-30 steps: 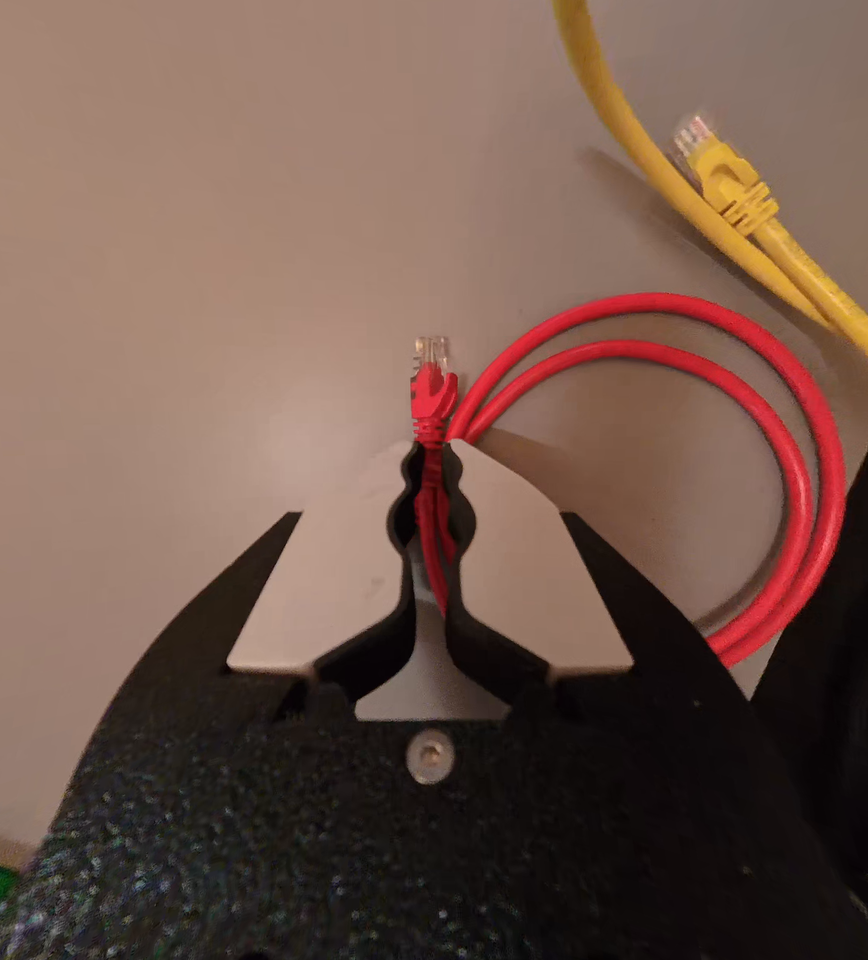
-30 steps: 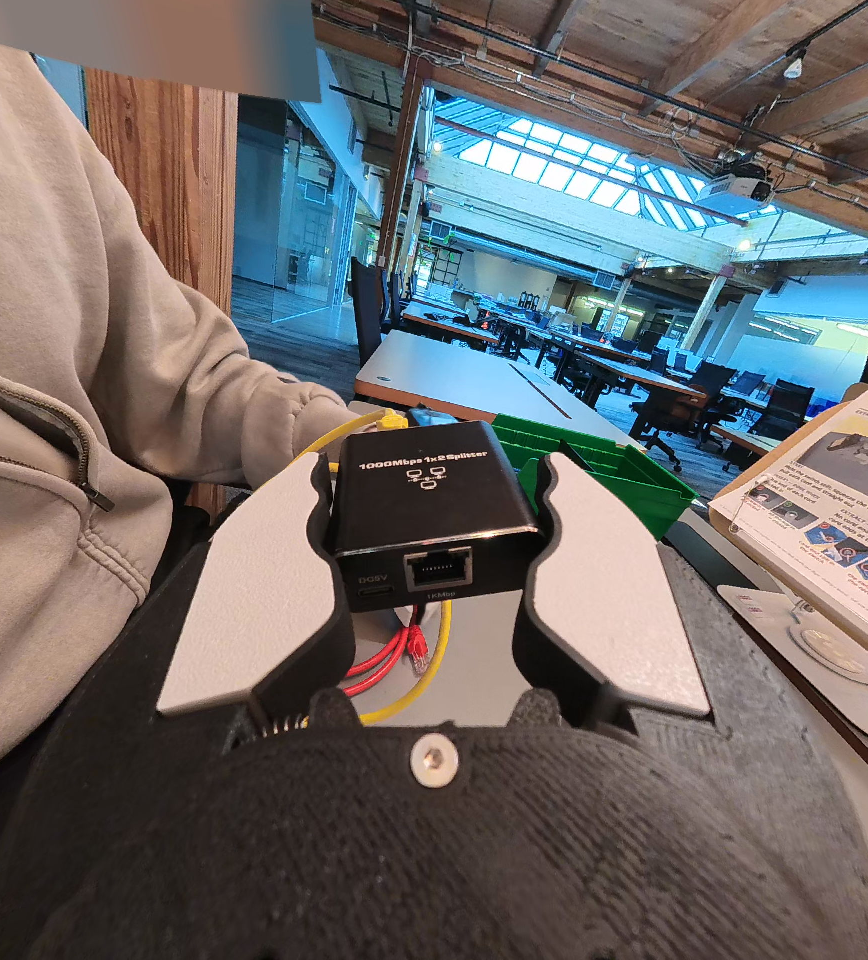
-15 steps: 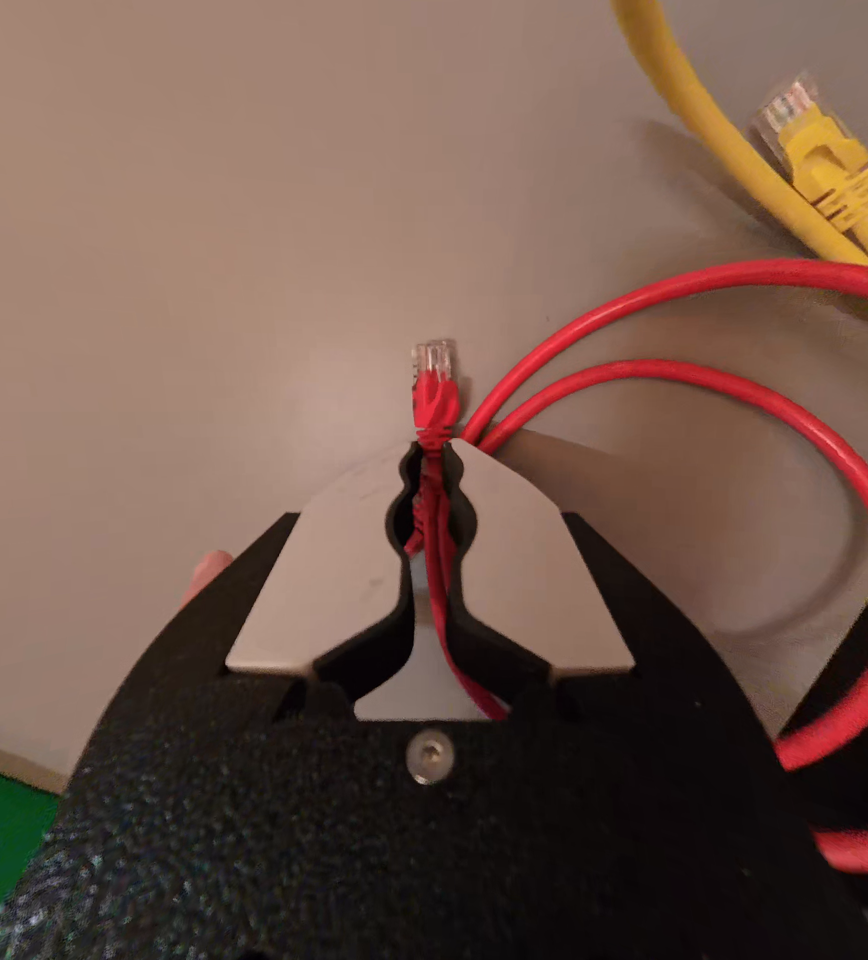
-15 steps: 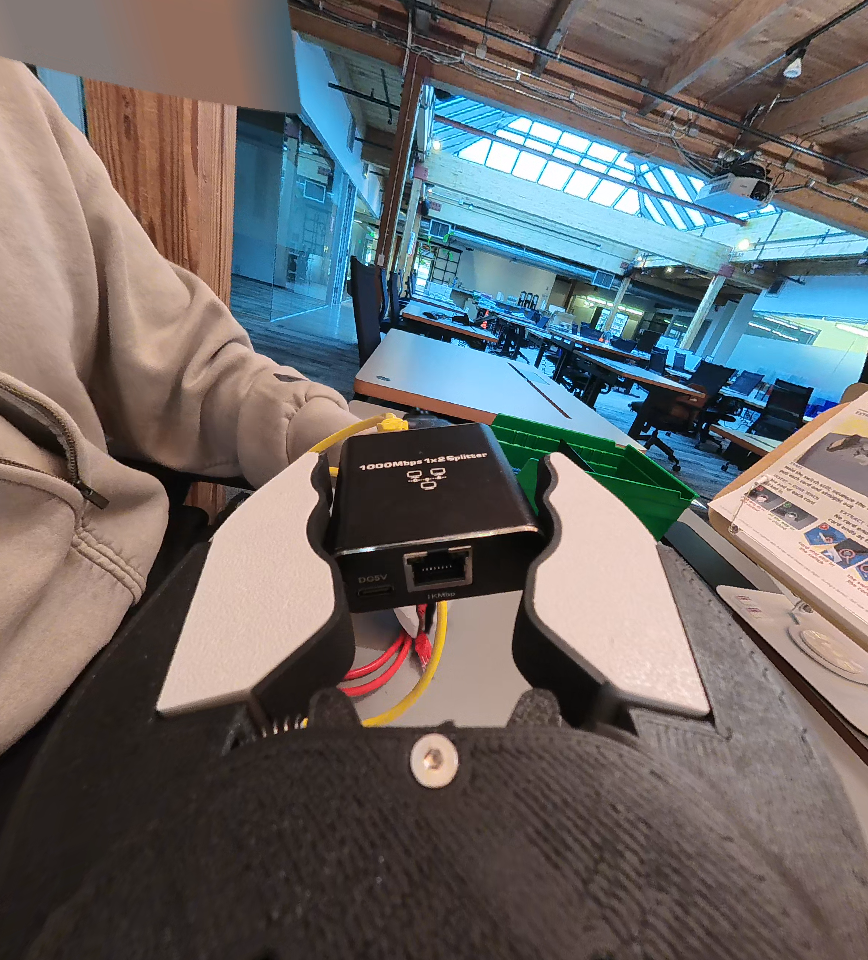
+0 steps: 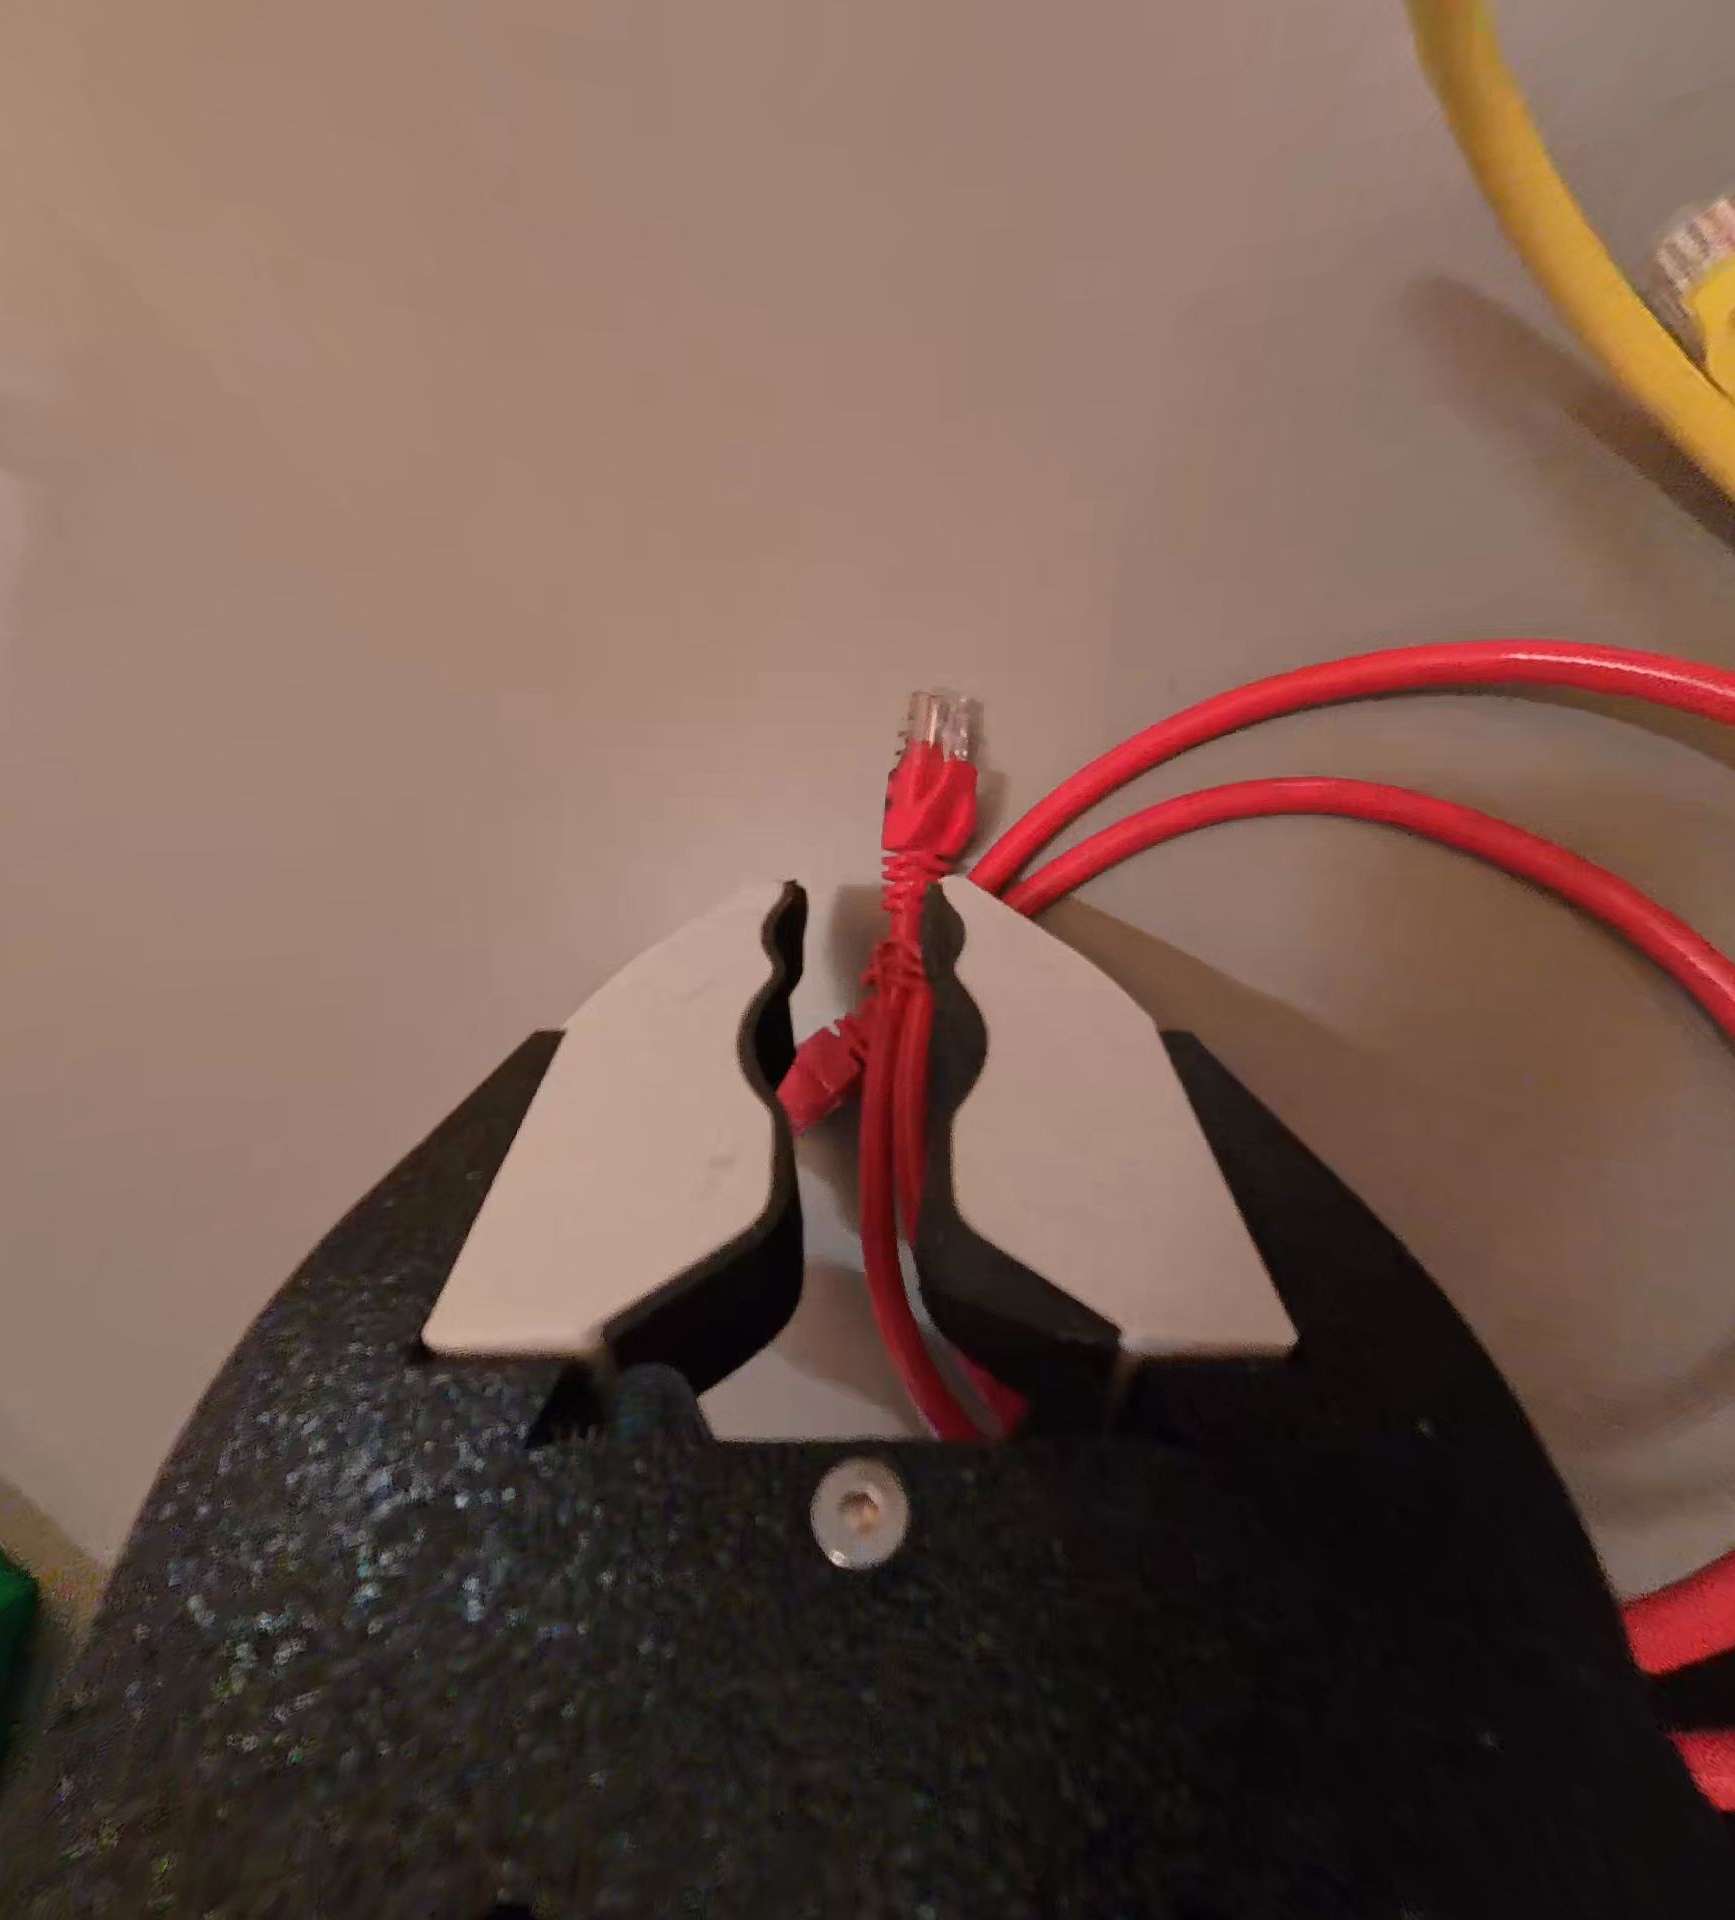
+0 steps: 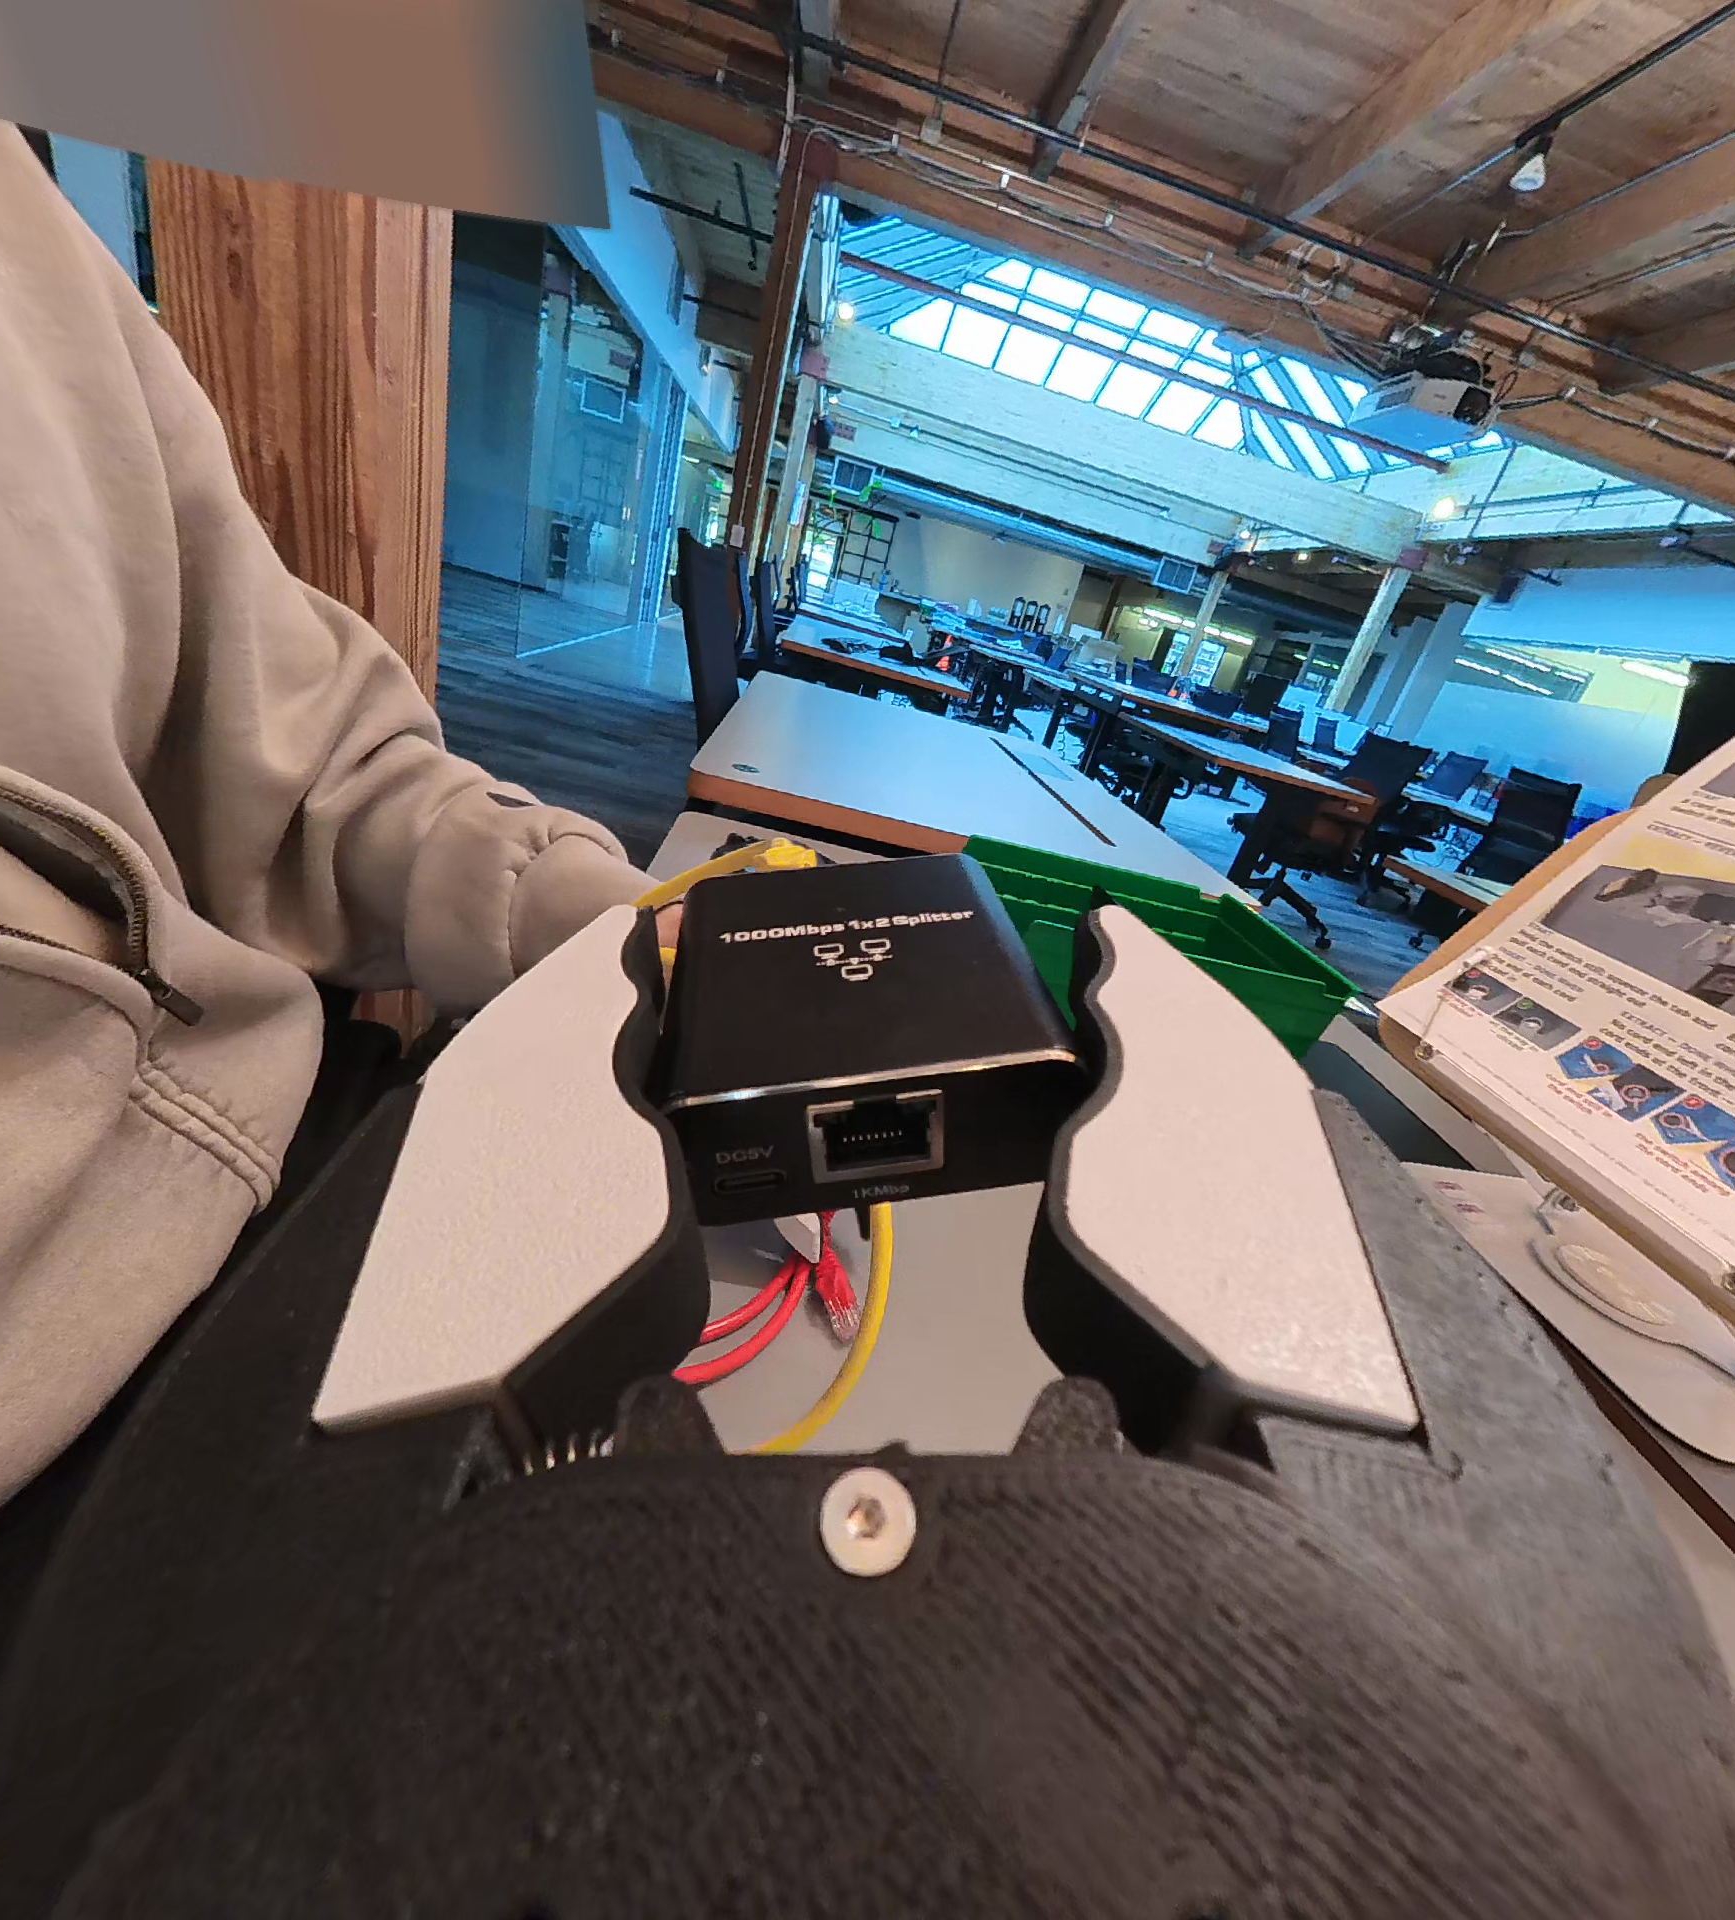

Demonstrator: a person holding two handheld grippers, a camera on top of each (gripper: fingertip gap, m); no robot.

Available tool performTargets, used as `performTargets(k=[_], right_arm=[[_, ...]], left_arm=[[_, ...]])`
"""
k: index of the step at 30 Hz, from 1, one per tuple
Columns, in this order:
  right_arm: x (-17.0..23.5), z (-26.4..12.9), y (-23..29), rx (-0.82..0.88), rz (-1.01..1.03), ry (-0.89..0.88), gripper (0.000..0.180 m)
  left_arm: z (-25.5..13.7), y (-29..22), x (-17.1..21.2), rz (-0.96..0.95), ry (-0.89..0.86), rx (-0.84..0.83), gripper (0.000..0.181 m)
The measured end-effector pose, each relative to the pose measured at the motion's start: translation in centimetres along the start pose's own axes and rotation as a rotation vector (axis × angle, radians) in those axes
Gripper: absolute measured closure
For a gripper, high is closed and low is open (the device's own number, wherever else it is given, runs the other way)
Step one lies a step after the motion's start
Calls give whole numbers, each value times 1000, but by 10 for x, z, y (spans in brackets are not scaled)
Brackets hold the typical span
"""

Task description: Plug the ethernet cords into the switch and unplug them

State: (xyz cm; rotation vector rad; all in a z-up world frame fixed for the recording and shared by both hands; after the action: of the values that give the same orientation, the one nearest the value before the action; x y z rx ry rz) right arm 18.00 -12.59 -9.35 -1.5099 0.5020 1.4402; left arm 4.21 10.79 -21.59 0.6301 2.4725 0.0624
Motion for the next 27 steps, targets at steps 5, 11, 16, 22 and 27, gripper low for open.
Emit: performTargets(k=[5,11,16,22,27], right_arm=[[1,-3,-1,10,4,1,103],[-1,-1,0,5,-2,3,103],[-4,-3,1,12,-12,4,103],[-4,-5,3,11,-11,0,103],[-2,-8,2,18,-2,-3,103]], left_arm=[[4,-4,-10,23,106,24,174],[6,1,-13,29,137,76,174],[6,3,-6,-58,70,93,173],[5,13,5,-177,-10,133,160],[3,6,5,-38,-58,85,164]])
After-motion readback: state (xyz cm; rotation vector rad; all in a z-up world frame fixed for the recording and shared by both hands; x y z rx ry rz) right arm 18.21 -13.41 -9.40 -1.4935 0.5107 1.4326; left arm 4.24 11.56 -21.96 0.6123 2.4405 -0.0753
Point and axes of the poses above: each gripper's, where its closed fingertips meet, z out along the fingers, x out of its underside, y = z × x across the jaws, the point moved 10 cm from there along -z, back along the fingers, and after that the axes turned 6 degrees about -z, right-handed, at the moved point
